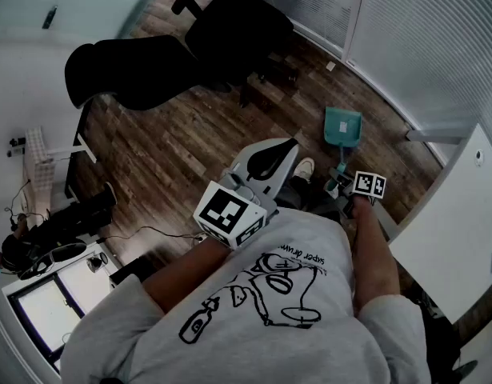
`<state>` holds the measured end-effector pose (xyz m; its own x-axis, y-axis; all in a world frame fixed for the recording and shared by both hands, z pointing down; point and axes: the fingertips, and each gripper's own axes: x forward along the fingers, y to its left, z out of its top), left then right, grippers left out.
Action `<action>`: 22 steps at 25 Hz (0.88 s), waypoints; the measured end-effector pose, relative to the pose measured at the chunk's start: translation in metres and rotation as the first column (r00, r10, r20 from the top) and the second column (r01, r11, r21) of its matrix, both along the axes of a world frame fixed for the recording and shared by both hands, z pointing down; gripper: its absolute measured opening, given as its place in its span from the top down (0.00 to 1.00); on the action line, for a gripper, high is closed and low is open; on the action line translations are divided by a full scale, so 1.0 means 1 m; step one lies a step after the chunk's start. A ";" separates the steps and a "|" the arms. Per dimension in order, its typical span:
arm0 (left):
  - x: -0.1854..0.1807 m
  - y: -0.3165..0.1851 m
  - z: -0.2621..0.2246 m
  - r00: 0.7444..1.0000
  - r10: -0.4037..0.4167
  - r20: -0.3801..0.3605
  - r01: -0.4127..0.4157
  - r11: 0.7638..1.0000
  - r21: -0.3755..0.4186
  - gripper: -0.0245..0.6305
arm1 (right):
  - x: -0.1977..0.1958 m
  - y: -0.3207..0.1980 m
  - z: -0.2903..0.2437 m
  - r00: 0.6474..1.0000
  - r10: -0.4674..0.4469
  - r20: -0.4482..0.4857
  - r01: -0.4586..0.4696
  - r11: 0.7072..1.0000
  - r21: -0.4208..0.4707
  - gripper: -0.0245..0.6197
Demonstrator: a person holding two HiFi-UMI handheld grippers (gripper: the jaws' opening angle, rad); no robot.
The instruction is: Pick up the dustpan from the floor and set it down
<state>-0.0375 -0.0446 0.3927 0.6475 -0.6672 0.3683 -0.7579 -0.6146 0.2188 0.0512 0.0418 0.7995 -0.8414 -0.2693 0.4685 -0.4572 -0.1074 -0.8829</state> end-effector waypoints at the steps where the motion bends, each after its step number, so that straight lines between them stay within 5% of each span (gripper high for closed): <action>1: 0.000 0.000 0.000 1.000 0.000 -0.001 0.000 1.000 0.001 0.96 | 0.000 0.000 0.000 1.000 -0.002 -0.001 0.002 1.000 -0.001 0.79; 22: 0.002 0.003 -0.005 1.000 0.019 -0.021 -0.019 1.000 0.017 0.96 | 0.014 0.013 0.009 0.991 -0.058 -0.119 0.053 0.998 -0.039 0.62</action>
<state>-0.0356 -0.0417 0.3881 0.6677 -0.6606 0.3431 -0.7413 -0.6325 0.2248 0.0649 0.0545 0.8084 -0.7919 -0.2049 0.5753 -0.5655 -0.1096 -0.8174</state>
